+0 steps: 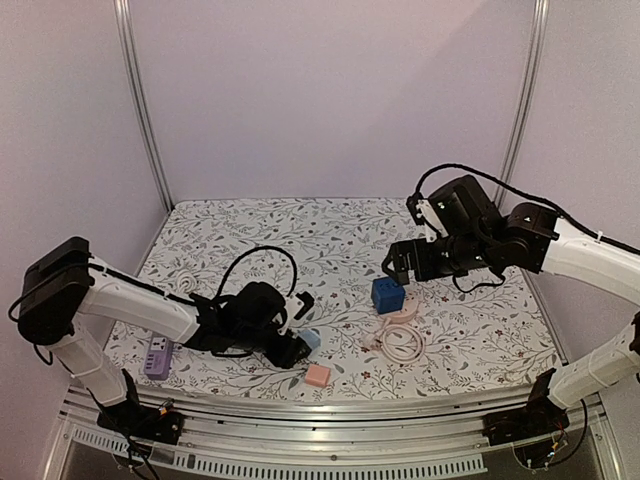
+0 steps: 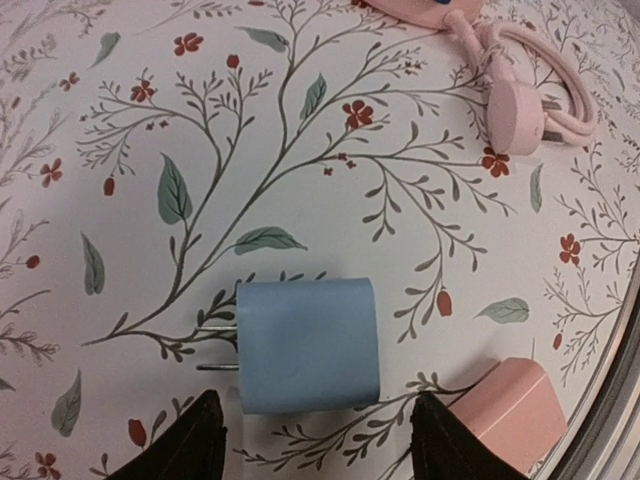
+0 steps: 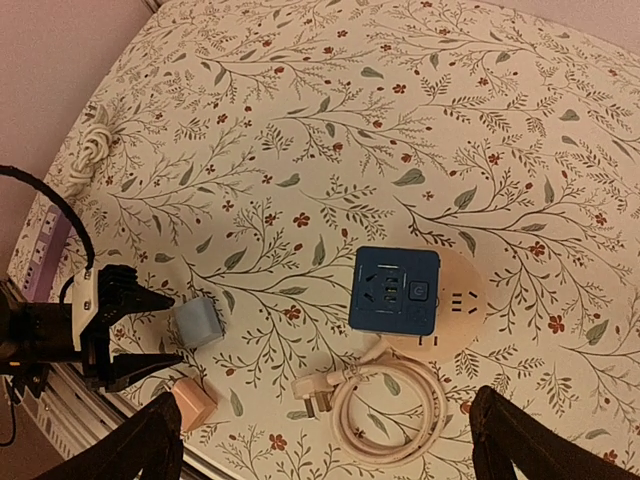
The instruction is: Insert the plug
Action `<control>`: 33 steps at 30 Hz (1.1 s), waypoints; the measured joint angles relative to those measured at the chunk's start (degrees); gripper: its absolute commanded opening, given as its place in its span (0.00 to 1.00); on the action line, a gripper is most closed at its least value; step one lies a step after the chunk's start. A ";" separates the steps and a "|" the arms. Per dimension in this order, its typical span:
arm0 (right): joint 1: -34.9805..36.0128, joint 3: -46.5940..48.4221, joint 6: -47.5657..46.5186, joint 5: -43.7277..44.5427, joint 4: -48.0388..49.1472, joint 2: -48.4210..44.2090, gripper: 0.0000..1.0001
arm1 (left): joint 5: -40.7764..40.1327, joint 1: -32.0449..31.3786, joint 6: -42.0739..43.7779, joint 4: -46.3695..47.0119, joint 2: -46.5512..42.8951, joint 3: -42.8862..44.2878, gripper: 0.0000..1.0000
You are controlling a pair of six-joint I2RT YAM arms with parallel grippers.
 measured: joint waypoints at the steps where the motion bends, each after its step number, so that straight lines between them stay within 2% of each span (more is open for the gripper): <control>1: 0.00 -0.31 0.00 -0.11 0.09 0.02 0.99 | -0.07 0.00 0.09 -0.20 0.44 0.17 0.59; 5: 0.00 -1.16 0.00 -0.44 0.17 0.00 0.99 | -0.22 -0.07 0.39 -0.72 1.49 0.83 0.57; 8: 0.00 -1.73 0.00 -0.63 0.48 -0.04 0.99 | -0.33 -0.15 0.50 -0.87 2.23 1.57 0.50; 25: 0.00 -3.10 0.00 -2.23 1.07 -1.66 0.99 | -3.67 -1.14 1.29 -2.36 5.51 4.85 0.50; 30: 0.00 -3.39 0.00 -2.40 1.42 -1.84 0.99 | -4.44 -1.29 2.16 -2.51 7.52 6.82 0.30; 33: 0.00 -3.85 0.02 -2.54 1.73 -2.10 0.99 | -4.74 -1.44 2.34 -2.51 7.80 7.17 0.22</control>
